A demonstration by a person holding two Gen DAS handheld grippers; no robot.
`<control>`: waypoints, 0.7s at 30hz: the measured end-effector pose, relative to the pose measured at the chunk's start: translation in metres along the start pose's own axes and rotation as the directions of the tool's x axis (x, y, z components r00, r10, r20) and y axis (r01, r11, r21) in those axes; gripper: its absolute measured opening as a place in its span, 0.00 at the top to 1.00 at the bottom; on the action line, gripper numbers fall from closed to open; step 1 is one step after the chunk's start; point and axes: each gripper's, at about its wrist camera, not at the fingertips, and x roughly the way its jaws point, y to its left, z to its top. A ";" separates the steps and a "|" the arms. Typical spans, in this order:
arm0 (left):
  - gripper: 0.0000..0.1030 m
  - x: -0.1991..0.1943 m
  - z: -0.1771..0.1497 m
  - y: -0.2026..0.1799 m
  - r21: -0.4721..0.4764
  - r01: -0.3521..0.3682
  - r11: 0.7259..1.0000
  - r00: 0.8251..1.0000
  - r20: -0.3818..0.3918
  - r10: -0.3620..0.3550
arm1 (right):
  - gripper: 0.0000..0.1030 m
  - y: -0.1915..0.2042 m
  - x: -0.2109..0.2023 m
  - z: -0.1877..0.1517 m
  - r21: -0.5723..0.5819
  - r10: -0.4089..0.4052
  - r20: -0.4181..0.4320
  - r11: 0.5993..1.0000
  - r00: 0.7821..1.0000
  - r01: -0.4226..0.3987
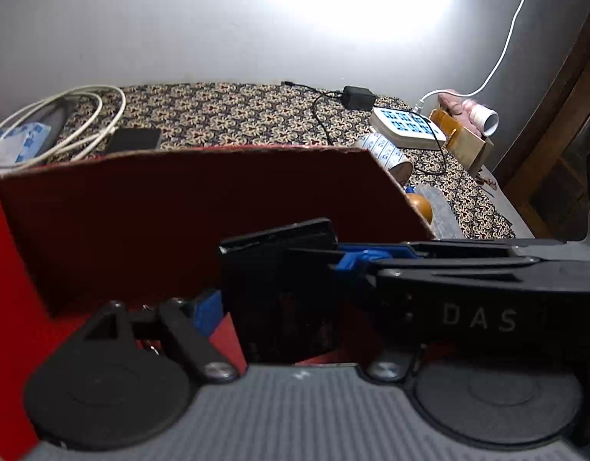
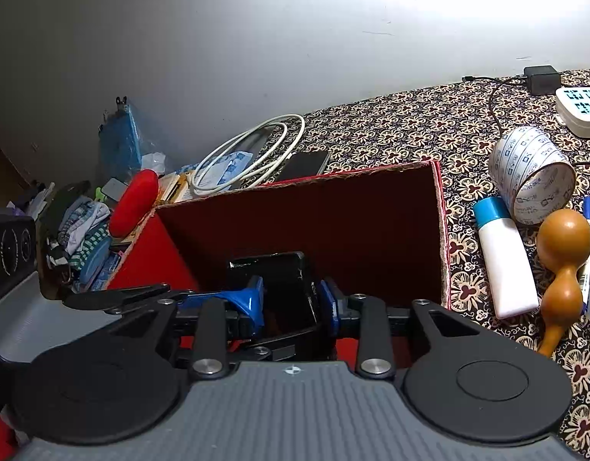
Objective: Organize rigid objects
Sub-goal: 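Carry the black device over the red box and lower it inside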
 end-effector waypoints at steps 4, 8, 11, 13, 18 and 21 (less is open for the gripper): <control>0.34 0.007 0.000 0.002 -0.020 -0.004 1.000 0.999 -0.053 0.003 | 0.89 0.002 0.003 0.000 -0.005 -0.031 0.015 0.999 0.999 0.031; 0.34 0.008 0.000 0.001 -0.024 -0.024 0.999 0.998 -0.055 0.023 | 0.89 0.001 0.003 -0.001 0.015 -0.034 0.047 0.999 0.998 0.033; 0.34 0.008 0.000 0.001 -0.024 -0.039 0.999 0.998 -0.057 0.037 | 0.89 0.001 0.003 -0.002 0.017 -0.035 0.060 0.999 0.998 0.034; 0.33 0.008 0.000 0.000 -0.023 -0.048 0.999 0.997 -0.057 0.047 | 0.89 0.000 0.003 -0.002 0.019 -0.034 0.067 0.999 0.997 0.033; 0.31 0.009 0.001 -0.002 -0.015 -0.080 0.997 0.995 -0.058 0.079 | 0.89 0.000 0.002 -0.004 0.021 -0.026 0.081 0.999 0.996 0.024; 0.28 0.009 0.001 -0.004 -0.004 -0.102 0.995 0.993 -0.055 0.101 | 0.89 0.000 0.001 -0.004 0.021 -0.027 0.085 0.999 0.996 0.025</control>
